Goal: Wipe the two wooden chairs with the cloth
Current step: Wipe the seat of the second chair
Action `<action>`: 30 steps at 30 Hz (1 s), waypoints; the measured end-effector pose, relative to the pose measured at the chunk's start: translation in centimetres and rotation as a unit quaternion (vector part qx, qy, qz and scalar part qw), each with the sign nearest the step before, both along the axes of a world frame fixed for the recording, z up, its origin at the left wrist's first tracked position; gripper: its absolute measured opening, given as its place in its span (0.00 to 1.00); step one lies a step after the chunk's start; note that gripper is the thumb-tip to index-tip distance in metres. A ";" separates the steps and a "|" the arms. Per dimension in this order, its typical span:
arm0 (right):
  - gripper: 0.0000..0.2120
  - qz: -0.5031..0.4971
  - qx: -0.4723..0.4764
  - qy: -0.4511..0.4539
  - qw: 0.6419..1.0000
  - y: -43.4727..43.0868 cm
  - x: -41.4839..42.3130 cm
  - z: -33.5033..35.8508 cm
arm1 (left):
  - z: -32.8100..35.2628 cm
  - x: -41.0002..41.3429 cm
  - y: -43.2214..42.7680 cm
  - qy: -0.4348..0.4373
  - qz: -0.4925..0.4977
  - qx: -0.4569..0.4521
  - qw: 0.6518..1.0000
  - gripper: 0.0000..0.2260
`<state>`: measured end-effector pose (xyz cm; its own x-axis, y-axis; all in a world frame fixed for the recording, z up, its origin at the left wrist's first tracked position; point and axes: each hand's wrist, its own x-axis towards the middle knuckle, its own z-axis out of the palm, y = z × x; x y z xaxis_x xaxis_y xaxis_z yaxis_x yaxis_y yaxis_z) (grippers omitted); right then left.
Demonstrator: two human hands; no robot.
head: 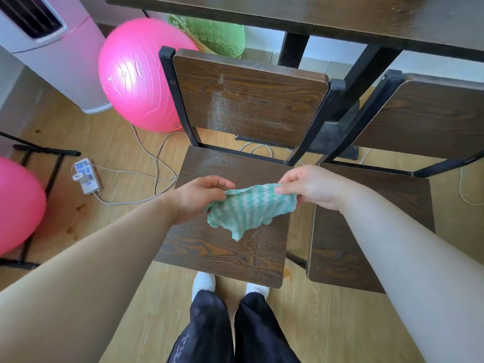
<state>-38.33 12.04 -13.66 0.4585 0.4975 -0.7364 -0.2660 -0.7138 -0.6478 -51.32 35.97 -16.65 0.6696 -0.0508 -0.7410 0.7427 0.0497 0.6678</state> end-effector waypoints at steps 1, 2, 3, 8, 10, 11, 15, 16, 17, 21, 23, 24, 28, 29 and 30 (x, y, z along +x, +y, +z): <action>0.09 -0.011 0.007 0.008 1.000 -0.1 -0.3 -0.2 | -0.2 -0.2 0.0 0.010 0.002 0.001 1.000 0.14; 0.09 -0.021 0.016 0.016 1.000 -0.2 -0.6 -0.4 | -0.4 -0.4 0.0 0.017 0.001 -0.002 1.000 0.15; 0.08 -0.032 0.026 0.024 0.999 -0.2 -0.9 -0.6 | -0.6 -0.5 0.1 0.021 0.002 -0.011 1.000 0.16; 0.07 -0.128 0.065 0.078 0.987 -0.1 -2.3 -1.8 | -1.5 -0.7 0.8 0.014 0.022 -0.081 0.996 0.08; 0.09 -0.155 0.068 0.081 0.982 0.3 -2.7 -1.9 | -1.6 -0.9 1.3 0.022 0.030 -0.120 0.992 0.09; 0.10 -0.163 0.067 0.081 0.981 0.5 -2.8 -1.9 | -1.7 -1.0 1.7 0.026 0.034 -0.135 0.990 0.12; 0.07 -0.148 0.069 0.096 0.982 1.2 -3.4 -1.8 | -2.1 -1.4 3.8 0.043 -0.007 -0.136 0.990 0.16; 0.08 -0.141 0.070 0.109 0.982 1.3 -3.6 -1.8 | -2.3 -1.6 4.5 0.050 -0.028 -0.138 0.989 0.16; 0.09 -0.133 0.070 0.123 0.981 1.3 -3.8 -2.0 | -2.5 -1.8 5.1 0.058 -0.045 -0.139 0.988 0.16; 0.11 -0.119 0.055 0.165 0.978 1.7 -4.4 -3.5 | -3.6 -2.2 7.3 0.078 -0.075 -0.094 0.990 0.11; 0.09 -0.119 0.033 0.150 0.981 2.4 -4.3 -5.1 | -4.7 -1.8 8.1 0.079 -0.089 -0.040 0.992 0.10; 0.08 -0.116 0.014 0.130 0.985 2.9 -4.2 -6.0 | -5.6 -1.5 8.4 0.076 -0.094 -0.006 0.993 0.09; 0.06 -0.100 -0.070 -0.004 0.993 5.0 -2.8 -11.2 | -9.3 0.5 9.0 0.054 -0.094 0.121 0.987 0.08; 0.07 -0.104 -0.082 -0.030 0.991 5.4 -2.4 -12.5 | -10.1 1.0 9.0 0.048 -0.091 0.143 0.984 0.07; 0.07 -0.111 -0.089 -0.054 0.988 5.8 -2.1 -13.7 | -10.8 1.5 9.0 0.042 -0.084 0.162 0.982 0.07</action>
<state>-40.39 17.81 -27.38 0.6226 0.2415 -0.7444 -0.3658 -0.7511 -0.5496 -49.78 44.98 -27.49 0.6078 0.0919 -0.7888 0.7755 -0.2826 0.5646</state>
